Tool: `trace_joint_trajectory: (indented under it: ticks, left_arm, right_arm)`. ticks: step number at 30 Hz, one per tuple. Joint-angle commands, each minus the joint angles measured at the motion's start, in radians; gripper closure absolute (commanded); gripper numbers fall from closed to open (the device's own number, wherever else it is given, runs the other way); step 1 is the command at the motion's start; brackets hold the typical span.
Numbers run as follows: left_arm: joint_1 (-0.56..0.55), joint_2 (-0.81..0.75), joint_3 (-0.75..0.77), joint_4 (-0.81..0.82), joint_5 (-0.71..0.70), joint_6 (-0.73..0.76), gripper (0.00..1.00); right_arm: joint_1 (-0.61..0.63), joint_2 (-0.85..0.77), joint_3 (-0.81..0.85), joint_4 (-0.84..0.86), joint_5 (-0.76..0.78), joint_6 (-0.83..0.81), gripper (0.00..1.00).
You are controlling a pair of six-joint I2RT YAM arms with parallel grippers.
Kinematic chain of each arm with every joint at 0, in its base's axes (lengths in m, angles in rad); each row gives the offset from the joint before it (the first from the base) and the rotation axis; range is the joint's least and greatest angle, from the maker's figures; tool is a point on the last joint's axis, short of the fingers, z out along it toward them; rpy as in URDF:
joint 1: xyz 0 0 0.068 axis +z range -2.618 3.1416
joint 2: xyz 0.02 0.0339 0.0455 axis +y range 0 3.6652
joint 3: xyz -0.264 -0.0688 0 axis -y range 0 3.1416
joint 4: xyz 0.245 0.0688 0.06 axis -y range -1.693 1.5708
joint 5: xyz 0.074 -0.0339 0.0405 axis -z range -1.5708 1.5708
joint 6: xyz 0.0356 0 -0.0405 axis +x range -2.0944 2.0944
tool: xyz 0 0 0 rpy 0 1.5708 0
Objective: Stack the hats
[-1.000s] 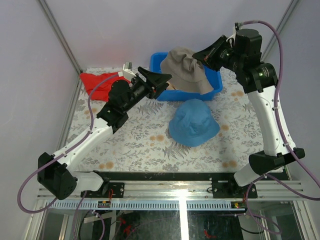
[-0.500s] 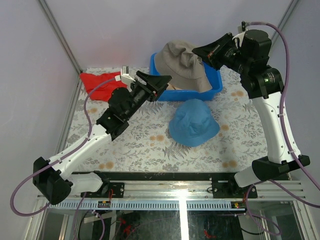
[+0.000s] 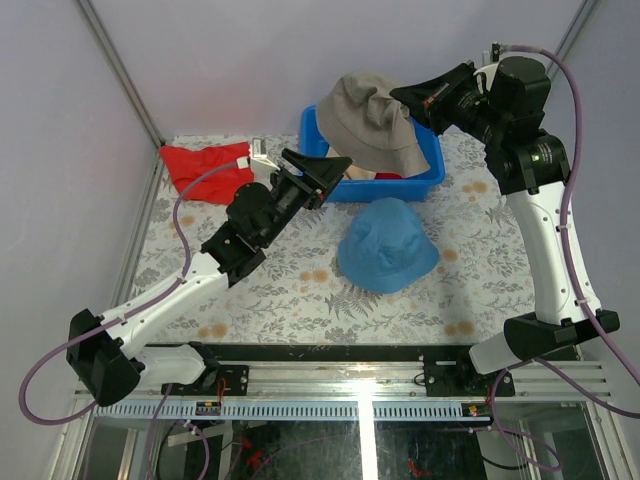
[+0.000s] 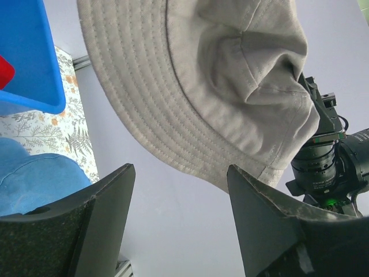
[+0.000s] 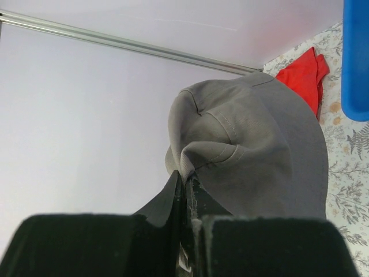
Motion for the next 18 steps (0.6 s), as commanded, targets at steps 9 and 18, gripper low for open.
trace_joint_trajectory:
  ticks: [9,18]
  left_arm:
    - [-0.022,0.06,0.033,0.107,-0.088,0.041,0.33]
    - [-0.046,0.094,0.026,0.182,-0.143,0.026,0.33]
  right_arm:
    - [-0.011,-0.038,-0.022,0.118,-0.098,0.116,1.0]
    - [-0.014,-0.061,-0.073,0.125,-0.127,0.14,1.0]
